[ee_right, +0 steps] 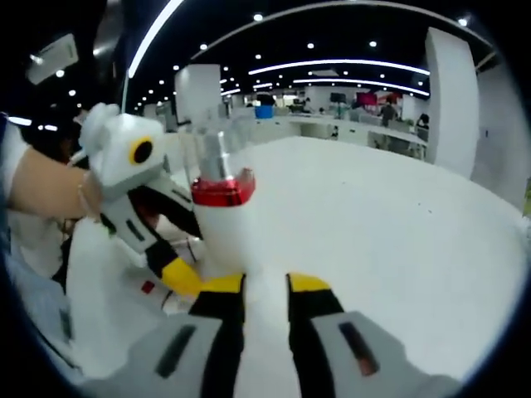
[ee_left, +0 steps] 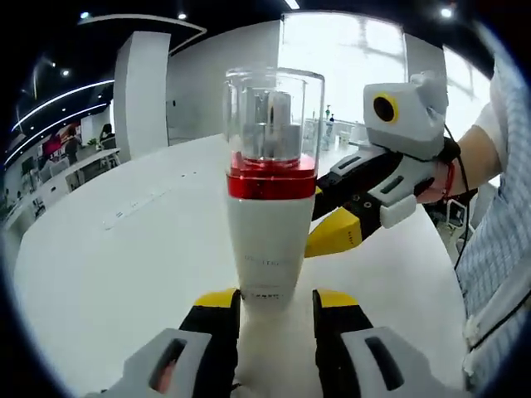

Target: Arrange the skincare products in the storage area until every visible bottle or jar stands upright without overlapping.

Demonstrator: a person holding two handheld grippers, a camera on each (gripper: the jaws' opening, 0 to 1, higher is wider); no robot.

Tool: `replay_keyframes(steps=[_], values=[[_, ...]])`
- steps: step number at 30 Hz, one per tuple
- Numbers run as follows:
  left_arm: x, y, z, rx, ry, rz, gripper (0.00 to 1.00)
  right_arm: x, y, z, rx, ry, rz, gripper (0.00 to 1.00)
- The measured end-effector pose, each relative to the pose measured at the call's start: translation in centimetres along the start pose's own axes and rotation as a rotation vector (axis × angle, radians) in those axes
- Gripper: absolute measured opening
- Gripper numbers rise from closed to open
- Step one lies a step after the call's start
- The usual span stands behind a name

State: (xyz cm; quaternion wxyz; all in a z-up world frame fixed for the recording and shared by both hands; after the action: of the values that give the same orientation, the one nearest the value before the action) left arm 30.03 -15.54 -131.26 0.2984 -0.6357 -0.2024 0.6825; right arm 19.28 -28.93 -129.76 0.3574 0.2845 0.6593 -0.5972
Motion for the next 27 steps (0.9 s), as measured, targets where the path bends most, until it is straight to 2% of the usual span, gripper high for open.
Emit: replay_keyframes(steps=[4,7,10,13,19,22,27], values=[[0.4,-0.4,-0.1,-0.011,-0.002,-0.008,0.33,-0.2,0.4,0.3,0.013,0.018,0.004,0.17],[0.6,-0.7,-0.3,-0.020,-0.005,-0.016,0.26,-0.4,-0.2,0.2,0.002,0.096,0.045,0.17],[0.8,-0.6,-0.7,-0.046,-0.002,-0.019,0.25,-0.3,-0.9,-0.6,-0.024,0.144,0.078,0.17],[0.7,-0.5,-0.5,-0.053,0.002,-0.017,0.23,-0.2,-1.3,-1.6,-0.035,0.150,0.090,0.18],[0.5,-0.4,0.0,-0.085,0.006,-0.021,0.21,-0.9,-0.5,-2.6,-0.055,0.141,0.099,0.21],[0.4,-0.5,0.2,-0.117,-0.026,-0.015,0.19,-1.0,-0.4,-2.5,-0.037,0.110,0.093,0.19],[0.4,-0.6,1.0,-0.174,-0.093,0.015,0.15,-1.2,-0.2,-1.4,-0.058,0.086,0.092,0.19]])
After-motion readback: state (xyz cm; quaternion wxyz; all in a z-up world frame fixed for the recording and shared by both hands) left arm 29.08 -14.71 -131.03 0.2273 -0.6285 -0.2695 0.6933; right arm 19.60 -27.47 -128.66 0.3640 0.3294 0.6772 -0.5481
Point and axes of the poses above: the point that each gripper's makers call its tool centre point, and the gripper's own axes: y roughly forward along the fingers, z roughly to its right, x roughly out of its underside, the point moved 10 cm from there along -y, roughly backward along the fingers, and after that the axes turned 8 degrees about -z, right-handed, at the moved point
